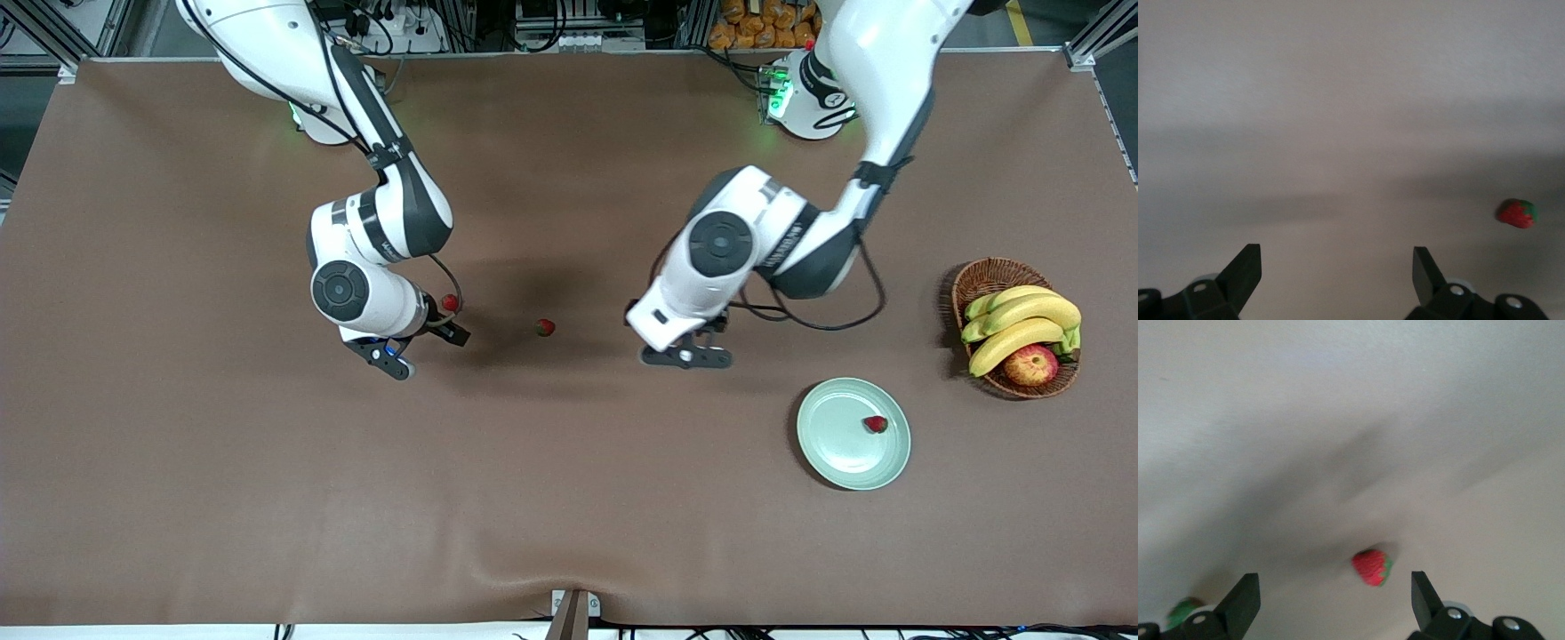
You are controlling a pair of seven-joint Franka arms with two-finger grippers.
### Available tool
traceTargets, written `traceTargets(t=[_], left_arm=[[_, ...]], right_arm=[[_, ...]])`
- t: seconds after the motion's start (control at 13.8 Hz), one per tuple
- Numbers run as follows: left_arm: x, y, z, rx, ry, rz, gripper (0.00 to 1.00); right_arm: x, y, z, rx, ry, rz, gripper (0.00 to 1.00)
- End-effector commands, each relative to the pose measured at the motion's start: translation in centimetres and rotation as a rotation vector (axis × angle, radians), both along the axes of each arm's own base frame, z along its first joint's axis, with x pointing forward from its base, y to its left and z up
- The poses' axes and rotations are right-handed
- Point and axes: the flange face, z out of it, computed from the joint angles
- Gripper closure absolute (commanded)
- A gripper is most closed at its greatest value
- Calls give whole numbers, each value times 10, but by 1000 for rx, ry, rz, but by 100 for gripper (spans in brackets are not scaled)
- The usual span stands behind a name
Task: Collect all strawberries into plate
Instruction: 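Grasp the strawberry with the left gripper while the right gripper grasps the last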
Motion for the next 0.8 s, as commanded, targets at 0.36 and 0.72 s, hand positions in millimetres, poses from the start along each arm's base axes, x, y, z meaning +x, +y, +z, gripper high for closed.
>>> traceTargets(t=[0.36,0.72], left_arm=[[-10,-56,-16,-30,-6,62,0],[-30,-122,-39,-102,-66,127,0]], right_arm=[[-43,-7,-26,8,-39,43,15],[-53,8,-42,-3,-61,66,41]])
